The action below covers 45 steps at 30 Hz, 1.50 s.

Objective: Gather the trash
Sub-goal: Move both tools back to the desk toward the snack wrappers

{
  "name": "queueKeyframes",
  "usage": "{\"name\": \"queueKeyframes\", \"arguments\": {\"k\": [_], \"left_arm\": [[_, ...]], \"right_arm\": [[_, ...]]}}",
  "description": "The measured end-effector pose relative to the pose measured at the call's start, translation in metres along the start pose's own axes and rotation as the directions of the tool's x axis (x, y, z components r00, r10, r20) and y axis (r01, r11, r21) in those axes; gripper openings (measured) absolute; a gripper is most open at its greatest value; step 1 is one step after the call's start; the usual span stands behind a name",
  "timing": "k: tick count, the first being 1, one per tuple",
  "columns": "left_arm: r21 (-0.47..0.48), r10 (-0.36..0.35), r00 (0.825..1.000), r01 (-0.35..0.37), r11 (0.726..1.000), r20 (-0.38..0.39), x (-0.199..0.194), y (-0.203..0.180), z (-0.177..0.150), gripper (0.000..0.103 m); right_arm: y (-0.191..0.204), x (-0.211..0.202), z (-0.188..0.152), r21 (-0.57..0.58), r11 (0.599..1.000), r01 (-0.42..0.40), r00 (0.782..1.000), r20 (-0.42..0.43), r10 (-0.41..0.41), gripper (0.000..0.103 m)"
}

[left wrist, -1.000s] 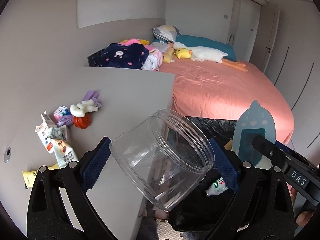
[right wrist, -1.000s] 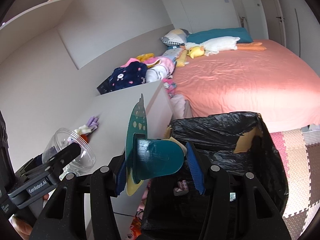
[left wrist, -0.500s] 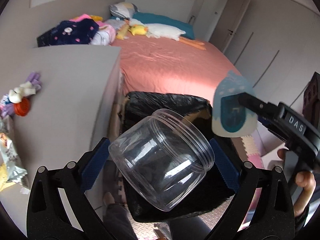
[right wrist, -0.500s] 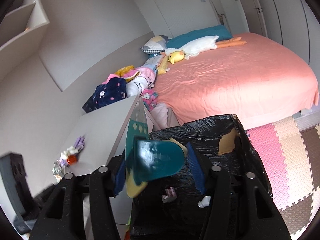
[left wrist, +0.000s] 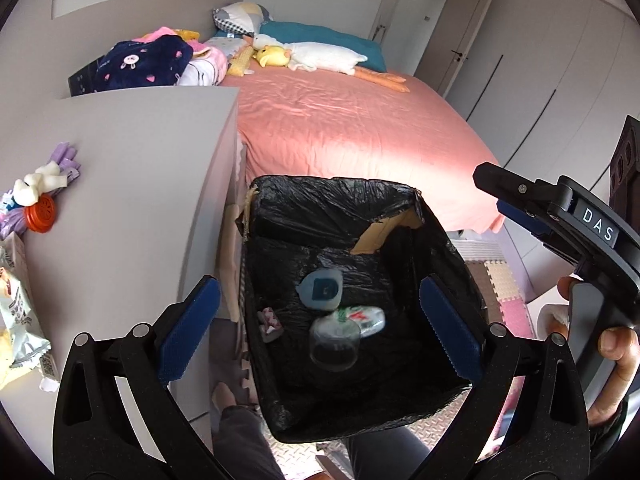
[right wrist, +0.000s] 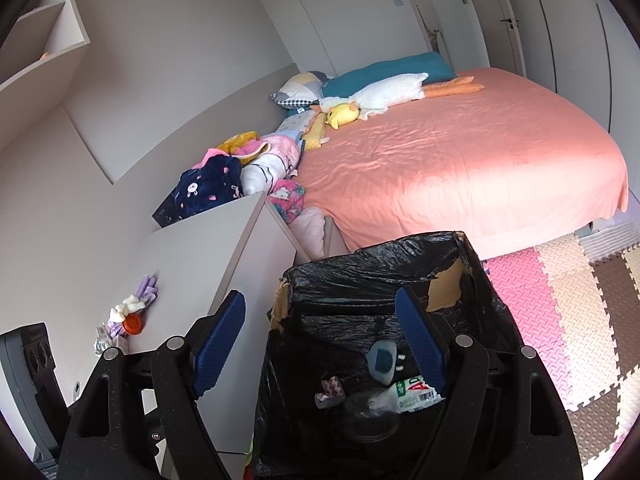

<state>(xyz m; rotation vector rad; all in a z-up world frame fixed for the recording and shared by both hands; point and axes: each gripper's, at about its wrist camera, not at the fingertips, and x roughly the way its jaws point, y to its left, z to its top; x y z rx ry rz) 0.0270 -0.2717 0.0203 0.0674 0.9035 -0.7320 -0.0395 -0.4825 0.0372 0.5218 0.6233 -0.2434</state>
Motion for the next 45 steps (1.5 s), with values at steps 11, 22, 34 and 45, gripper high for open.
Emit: {"name": "queueKeyframes", "arguments": {"k": [11, 22, 34, 45], "left_arm": [[-0.042, 0.078, 0.997, -0.077, 0.996, 0.028, -0.022, 0.032, -0.013, 0.097], [-0.091, 0.189, 0.98, -0.183, 0.979, 0.063, -0.068, 0.088, -0.035, 0.097], [-0.168, 0.285, 0.956, -0.271, 0.948, 0.068, -0.11, 0.156, -0.069, 0.097], [-0.22, 0.383, 0.923, -0.37, 0.903, 0.021, -0.124, 0.22, -0.086, 0.097]], "right_arm": [[0.037, 0.01, -0.013, -0.061, 0.997, -0.038, 0.999, -0.036, 0.036, 0.078], [0.101, 0.026, -0.036, -0.142, 0.983, -0.114, 0.991, -0.092, 0.102, 0.078], [0.177, 0.05, -0.07, -0.242, 0.951, -0.195, 0.972, -0.179, 0.154, 0.078], [0.238, 0.073, -0.096, -0.311, 0.908, -0.281, 0.942, -0.27, 0.199, 0.078]]}}
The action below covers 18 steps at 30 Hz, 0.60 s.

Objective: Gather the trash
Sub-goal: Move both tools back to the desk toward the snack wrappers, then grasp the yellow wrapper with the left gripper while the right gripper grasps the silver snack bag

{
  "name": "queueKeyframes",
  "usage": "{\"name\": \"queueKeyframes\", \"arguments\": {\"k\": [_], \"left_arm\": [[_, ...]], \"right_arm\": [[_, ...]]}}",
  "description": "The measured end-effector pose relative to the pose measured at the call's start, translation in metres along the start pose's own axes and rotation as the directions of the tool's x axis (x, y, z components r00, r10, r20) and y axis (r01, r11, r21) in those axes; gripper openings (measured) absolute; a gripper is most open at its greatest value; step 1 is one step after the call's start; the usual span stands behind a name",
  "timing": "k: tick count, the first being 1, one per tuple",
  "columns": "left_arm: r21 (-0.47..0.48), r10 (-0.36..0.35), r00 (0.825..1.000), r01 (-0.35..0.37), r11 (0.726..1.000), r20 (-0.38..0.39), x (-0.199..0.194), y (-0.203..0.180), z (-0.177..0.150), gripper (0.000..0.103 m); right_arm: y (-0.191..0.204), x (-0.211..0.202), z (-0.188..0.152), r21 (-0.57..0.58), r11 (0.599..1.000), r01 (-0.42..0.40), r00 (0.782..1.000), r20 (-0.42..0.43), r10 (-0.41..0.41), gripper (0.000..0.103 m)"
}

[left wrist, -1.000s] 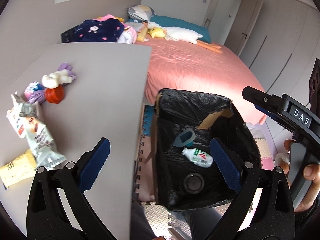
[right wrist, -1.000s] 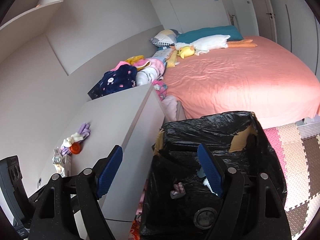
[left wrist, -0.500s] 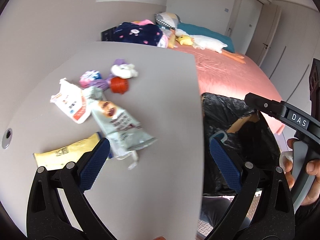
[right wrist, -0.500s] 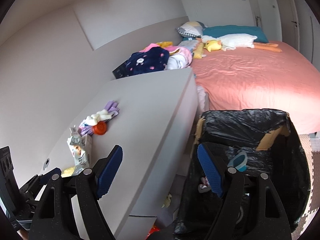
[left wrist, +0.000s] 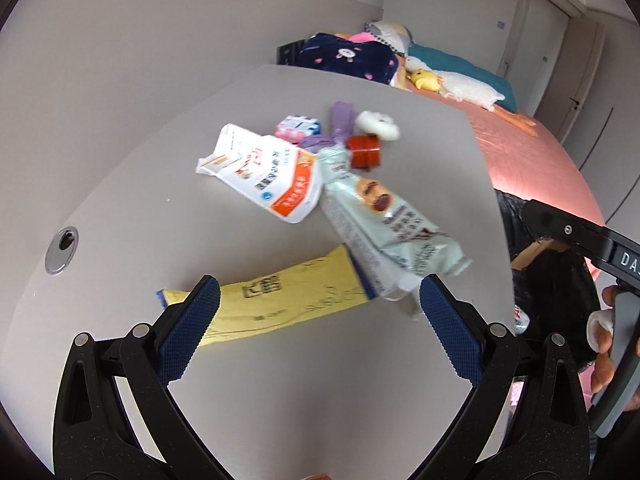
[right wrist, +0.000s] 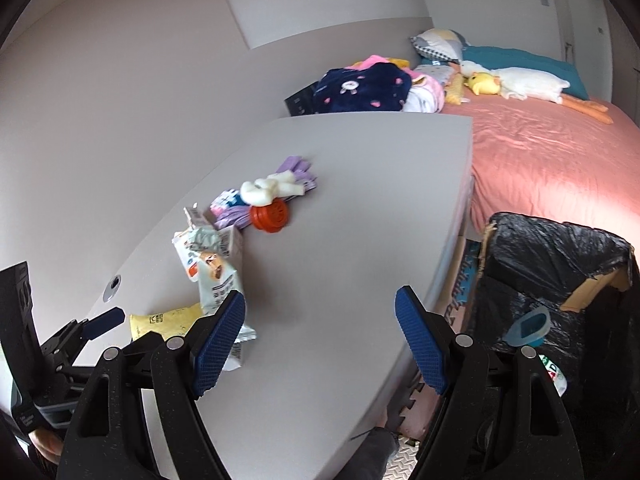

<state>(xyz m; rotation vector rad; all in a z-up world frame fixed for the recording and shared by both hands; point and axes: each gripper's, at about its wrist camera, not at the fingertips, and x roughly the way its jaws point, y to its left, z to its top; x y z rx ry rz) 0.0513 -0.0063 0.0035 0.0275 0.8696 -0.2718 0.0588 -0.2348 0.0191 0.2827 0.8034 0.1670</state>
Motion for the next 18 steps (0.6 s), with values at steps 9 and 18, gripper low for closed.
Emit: {"name": "queueKeyframes", "arguments": {"k": [9, 18], "left_arm": [[0.145, 0.011, 0.999, -0.004, 0.989, -0.049, 0.017, 0.017, -0.008, 0.097], [0.225, 0.049, 0.996, -0.029, 0.974, -0.08, 0.041, 0.024, -0.012, 0.097]], "right_arm": [[0.039, 0.031, 0.004, -0.065, 0.995, -0.073, 0.996, -0.061, 0.069, 0.078], [0.067, 0.061, 0.005, -0.139, 0.985, -0.098, 0.99, -0.111, 0.083, 0.073]]}}
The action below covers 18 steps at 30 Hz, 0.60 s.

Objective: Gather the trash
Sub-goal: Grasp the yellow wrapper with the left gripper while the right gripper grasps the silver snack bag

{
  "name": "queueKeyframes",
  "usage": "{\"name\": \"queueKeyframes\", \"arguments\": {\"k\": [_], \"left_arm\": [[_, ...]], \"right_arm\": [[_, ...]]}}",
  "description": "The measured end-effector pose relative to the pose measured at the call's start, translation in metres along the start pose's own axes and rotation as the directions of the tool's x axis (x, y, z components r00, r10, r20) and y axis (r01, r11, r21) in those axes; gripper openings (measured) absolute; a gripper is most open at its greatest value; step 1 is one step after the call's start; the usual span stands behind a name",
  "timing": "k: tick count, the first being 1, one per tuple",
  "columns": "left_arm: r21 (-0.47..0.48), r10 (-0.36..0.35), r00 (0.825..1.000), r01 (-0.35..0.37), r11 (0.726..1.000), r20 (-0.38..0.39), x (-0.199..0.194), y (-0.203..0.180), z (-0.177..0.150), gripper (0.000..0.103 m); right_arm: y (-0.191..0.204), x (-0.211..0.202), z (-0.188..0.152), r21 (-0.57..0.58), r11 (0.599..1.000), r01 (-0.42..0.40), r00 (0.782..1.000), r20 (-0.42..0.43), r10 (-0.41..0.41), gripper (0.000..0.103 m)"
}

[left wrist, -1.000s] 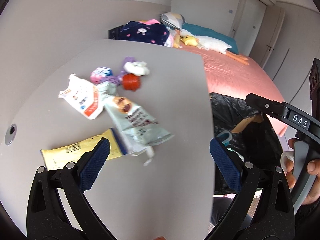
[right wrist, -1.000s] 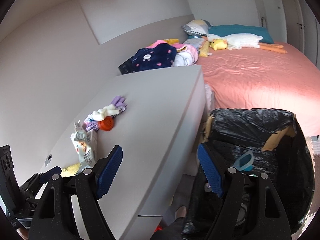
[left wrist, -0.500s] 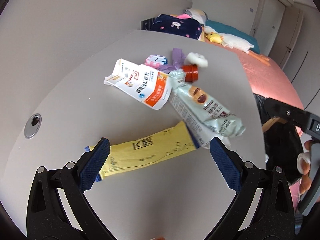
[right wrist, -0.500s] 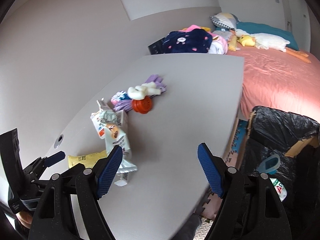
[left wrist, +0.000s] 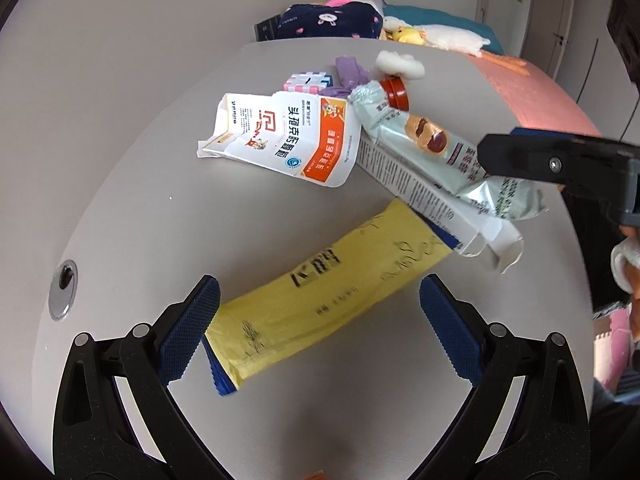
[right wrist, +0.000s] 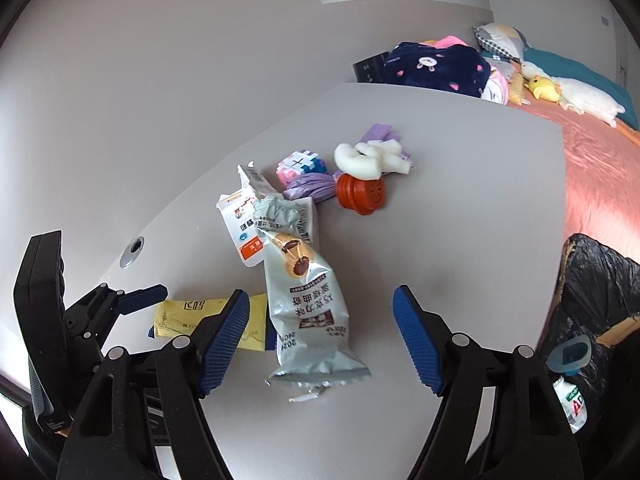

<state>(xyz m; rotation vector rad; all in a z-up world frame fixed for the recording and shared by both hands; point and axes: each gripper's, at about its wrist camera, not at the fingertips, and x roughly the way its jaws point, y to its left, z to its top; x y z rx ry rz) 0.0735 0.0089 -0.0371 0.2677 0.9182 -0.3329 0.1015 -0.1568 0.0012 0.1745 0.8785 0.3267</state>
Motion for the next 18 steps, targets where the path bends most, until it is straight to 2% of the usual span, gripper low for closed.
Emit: {"name": "queueKeyframes", "arguments": {"k": [3, 6, 9, 12, 14, 18], "left_arm": [[0.041, 0.043, 0.999, -0.043, 0.998, 0.003, 0.006, -0.001, -0.001, 0.097], [0.009, 0.011, 1.0, -0.011, 1.0, -0.009, 0.01, 0.005, -0.002, 0.097], [-0.02, -0.006, 1.0, 0.006, 1.0, -0.015, 0.011, 0.01, -0.001, 0.097], [-0.018, 0.049, 0.999, -0.049, 0.999, -0.006, 0.01, 0.009, -0.001, 0.097], [-0.031, 0.049, 0.999, -0.049, 0.998, -0.003, 0.009, 0.009, -0.001, 0.089], [-0.098, 0.017, 1.0, -0.017, 0.995, 0.004, 0.008, 0.016, -0.001, 0.071]], "right_arm": [[0.002, 0.01, 0.003, -0.009, 1.0, -0.001, 1.0, -0.012, 0.001, 0.069], [0.003, 0.019, 0.004, -0.016, 1.0, -0.003, 1.0, -0.026, 0.002, 0.063], [0.005, 0.028, 0.004, -0.028, 0.999, -0.02, 0.999, -0.042, 0.018, 0.053], [0.005, 0.034, 0.002, -0.031, 0.999, -0.032, 0.998, -0.054, 0.03, 0.044], [0.006, 0.036, 0.001, -0.03, 0.999, -0.037, 0.998, -0.059, 0.035, 0.035], [0.007, 0.033, 0.0, -0.026, 0.999, -0.043, 0.998, -0.038, 0.042, 0.026]]}}
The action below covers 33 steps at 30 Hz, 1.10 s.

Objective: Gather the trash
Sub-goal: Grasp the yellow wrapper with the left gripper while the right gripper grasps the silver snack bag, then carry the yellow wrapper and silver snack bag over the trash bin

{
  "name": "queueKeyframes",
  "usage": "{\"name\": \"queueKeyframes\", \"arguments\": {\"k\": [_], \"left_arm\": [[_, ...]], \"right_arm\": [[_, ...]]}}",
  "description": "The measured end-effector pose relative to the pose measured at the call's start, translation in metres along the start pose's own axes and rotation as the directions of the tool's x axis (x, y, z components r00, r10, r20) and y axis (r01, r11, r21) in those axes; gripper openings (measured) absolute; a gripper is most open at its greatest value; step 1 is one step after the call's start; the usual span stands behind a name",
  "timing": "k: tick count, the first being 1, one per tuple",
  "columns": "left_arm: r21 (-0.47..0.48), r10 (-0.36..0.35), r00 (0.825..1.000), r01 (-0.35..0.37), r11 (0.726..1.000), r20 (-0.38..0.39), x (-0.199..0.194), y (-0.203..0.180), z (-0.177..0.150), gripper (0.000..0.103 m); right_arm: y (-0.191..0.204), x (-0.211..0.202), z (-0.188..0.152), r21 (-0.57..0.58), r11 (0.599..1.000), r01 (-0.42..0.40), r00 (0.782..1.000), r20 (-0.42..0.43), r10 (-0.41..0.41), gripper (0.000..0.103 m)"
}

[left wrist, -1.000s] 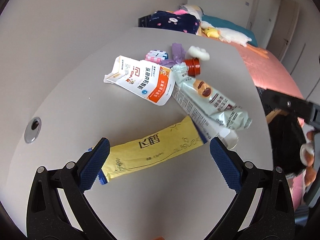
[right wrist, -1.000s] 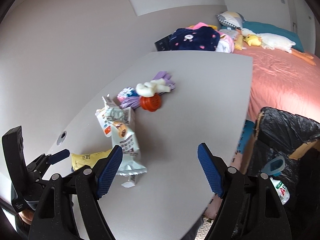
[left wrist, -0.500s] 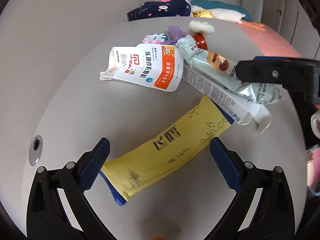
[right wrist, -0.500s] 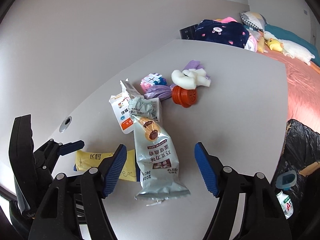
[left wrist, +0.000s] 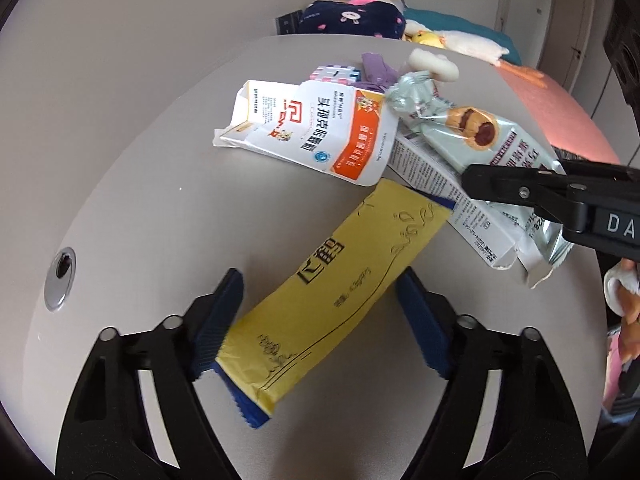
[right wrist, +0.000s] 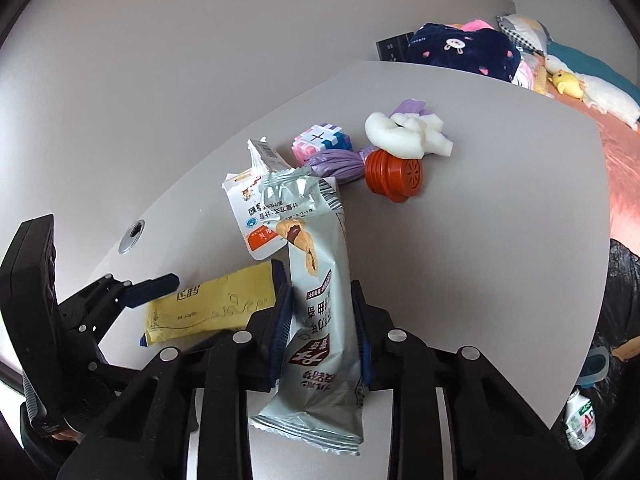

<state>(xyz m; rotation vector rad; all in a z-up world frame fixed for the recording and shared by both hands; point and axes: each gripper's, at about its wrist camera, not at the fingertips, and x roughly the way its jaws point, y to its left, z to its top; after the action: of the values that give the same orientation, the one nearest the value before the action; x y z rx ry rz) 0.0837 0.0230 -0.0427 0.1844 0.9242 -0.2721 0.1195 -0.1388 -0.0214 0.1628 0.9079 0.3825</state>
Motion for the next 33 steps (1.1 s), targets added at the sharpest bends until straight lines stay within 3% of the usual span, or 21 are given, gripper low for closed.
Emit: {"name": "queueKeyframes", "arguments": {"k": [3, 5, 11, 23, 33], "left_arm": [[-0.027, 0.008, 1.0, -0.008, 1.0, 0.006, -0.002, 0.004, 0.0, 0.053], [-0.046, 0.012, 1.0, -0.012, 0.999, 0.009, -0.004, 0.005, -0.001, 0.035], [-0.099, -0.008, 1.0, 0.009, 0.995, 0.016, -0.01, 0.007, -0.001, 0.019], [-0.121, -0.045, 0.995, 0.056, 0.991, 0.091, -0.044, -0.014, 0.011, 0.019], [-0.085, -0.12, 0.984, 0.132, 0.988, 0.132, -0.063, -0.062, 0.021, 0.019]], "right_arm": [[0.0, -0.006, -0.001, 0.009, 1.0, -0.01, 1.0, 0.017, 0.01, 0.024], [0.0, -0.011, 0.0, 0.011, 1.0, -0.017, 0.999, 0.031, 0.017, 0.022], [0.001, -0.024, 0.0, -0.002, 1.0, -0.022, 0.997, 0.068, 0.022, 0.016], [-0.009, -0.065, -0.005, 0.011, 0.999, -0.044, 0.99, 0.135, 0.042, 0.016], [-0.035, -0.106, -0.016, 0.05, 0.999, -0.015, 0.981, 0.194, 0.005, 0.016]]}}
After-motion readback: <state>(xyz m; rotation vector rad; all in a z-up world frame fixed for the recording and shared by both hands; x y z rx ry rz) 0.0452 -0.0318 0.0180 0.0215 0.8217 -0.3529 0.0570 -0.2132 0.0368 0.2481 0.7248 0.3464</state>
